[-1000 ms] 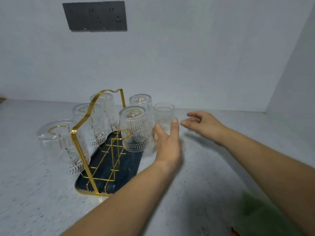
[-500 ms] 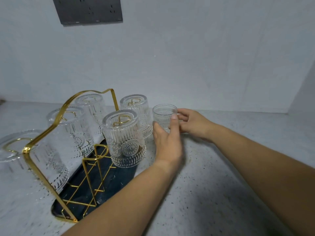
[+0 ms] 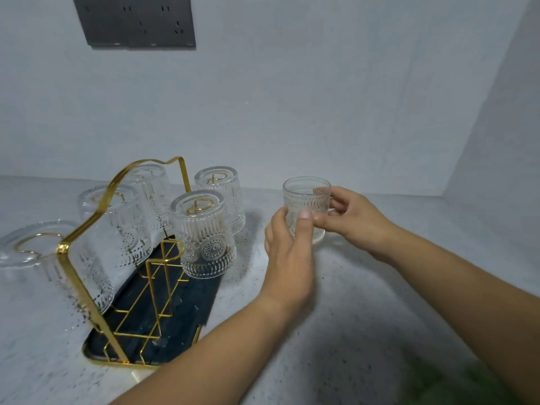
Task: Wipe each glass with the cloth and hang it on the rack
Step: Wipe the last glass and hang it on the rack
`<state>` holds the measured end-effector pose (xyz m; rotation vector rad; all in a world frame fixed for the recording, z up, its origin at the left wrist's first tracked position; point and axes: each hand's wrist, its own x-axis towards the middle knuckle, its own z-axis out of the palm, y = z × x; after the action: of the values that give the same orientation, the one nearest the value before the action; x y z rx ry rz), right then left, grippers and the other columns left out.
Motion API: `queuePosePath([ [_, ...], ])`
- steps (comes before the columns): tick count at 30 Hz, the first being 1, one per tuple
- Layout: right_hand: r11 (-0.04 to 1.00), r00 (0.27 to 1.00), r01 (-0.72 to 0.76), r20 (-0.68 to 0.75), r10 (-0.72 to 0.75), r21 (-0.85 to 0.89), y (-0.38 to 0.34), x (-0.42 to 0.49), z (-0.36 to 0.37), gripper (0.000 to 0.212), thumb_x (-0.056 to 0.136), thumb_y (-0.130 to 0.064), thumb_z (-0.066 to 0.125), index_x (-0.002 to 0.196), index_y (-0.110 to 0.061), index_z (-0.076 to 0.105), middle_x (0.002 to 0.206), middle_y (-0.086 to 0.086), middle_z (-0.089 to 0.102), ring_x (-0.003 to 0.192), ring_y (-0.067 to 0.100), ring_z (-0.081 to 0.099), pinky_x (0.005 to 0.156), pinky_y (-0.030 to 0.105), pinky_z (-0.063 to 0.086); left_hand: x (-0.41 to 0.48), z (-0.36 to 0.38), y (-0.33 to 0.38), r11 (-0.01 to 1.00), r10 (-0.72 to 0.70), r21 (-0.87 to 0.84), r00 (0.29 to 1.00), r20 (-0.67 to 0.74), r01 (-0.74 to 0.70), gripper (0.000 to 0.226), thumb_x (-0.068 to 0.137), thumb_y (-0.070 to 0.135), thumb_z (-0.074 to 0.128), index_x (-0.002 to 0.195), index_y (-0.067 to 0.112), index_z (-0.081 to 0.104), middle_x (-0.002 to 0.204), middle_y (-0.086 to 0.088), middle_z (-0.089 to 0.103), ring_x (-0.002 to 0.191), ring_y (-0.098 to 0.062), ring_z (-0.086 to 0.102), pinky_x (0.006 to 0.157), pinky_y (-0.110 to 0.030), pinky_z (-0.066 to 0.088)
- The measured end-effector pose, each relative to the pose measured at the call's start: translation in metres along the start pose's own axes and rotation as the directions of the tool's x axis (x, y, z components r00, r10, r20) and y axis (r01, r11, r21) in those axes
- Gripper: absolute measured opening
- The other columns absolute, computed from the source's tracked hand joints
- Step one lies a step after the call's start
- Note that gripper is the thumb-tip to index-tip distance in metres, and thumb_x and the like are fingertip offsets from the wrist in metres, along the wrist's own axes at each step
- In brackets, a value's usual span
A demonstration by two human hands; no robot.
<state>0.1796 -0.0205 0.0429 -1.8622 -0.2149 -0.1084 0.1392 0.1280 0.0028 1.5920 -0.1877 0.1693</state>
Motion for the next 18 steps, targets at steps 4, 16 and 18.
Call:
queuePosePath([
  [4,1.000,0.999,-0.026,-0.040,0.026,0.003,-0.017,-0.060,-0.011,0.060,0.069,-0.036,0.086,0.125,-0.027,0.067,0.120,-0.008,0.076,0.108,0.012,0.074,0.099,0.034,0.053,-0.030,-0.016,-0.001,0.997,0.038,-0.069,0.991,0.125,-0.029,0.073,0.077,0.080,0.047,0.130,0.030,0.056,0.136,0.002,0.058,0.124,-0.002,0.056,0.109,-0.023,0.044],
  [16,0.989,0.995,-0.097,0.025,0.094,0.114,-0.051,-0.188,0.044,0.048,0.079,-0.015,0.078,0.126,-0.016,0.065,0.110,-0.003,0.079,0.106,0.016,0.075,0.088,0.024,0.058,-0.100,-0.075,0.014,0.969,-0.013,-0.211,0.874,0.486,0.132,0.047,0.105,0.042,0.055,0.140,0.010,0.060,0.137,-0.014,0.070,0.131,-0.031,0.064,0.115,-0.049,0.048],
  [18,0.991,0.994,-0.108,0.024,0.107,0.078,-0.056,-0.196,0.053,0.049,0.080,-0.021,0.078,0.127,-0.019,0.066,0.098,-0.002,0.081,0.101,0.022,0.076,0.089,0.038,0.061,-0.109,-0.083,0.018,0.947,-0.018,-0.264,0.850,0.526,0.184,0.067,0.097,0.050,0.066,0.145,0.005,0.054,0.141,-0.024,0.065,0.134,-0.043,0.059,0.118,-0.061,0.040],
])
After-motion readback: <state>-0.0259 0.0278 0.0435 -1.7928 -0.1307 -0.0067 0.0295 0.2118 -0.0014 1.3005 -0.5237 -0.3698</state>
